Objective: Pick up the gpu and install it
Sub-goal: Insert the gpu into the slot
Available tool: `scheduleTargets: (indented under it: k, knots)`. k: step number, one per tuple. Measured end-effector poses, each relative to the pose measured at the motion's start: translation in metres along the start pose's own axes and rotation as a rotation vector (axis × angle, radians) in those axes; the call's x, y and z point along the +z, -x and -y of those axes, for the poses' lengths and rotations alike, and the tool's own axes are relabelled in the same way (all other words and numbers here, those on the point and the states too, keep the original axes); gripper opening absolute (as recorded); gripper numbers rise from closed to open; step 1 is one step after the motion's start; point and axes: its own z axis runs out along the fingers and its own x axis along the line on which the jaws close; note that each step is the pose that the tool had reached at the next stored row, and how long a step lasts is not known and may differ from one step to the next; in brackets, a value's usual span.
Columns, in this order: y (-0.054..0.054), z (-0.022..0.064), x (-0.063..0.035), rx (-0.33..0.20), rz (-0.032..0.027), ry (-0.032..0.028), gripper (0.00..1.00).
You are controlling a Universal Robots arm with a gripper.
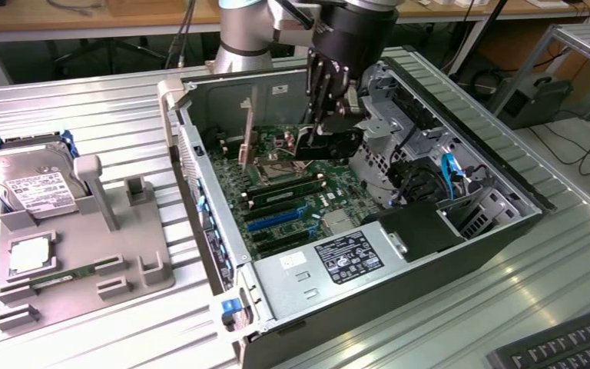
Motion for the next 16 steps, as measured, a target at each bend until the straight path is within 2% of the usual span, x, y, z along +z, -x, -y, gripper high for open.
scheduleTargets:
  k: [4, 5, 9, 16]
  knots:
    - [0.000, 0.0003, 0.0036, -0.013, 0.0150, 0.0029, 0.26]
    - [0.000, 0.0004, 0.0051, -0.013, 0.0164, 0.0031, 0.26]
    - [-0.002, 0.0000, 0.0134, -0.013, 0.0178, 0.0034, 0.26]
    - [-0.007, -0.0089, 0.0269, -0.030, 0.0168, 0.0035, 0.26]
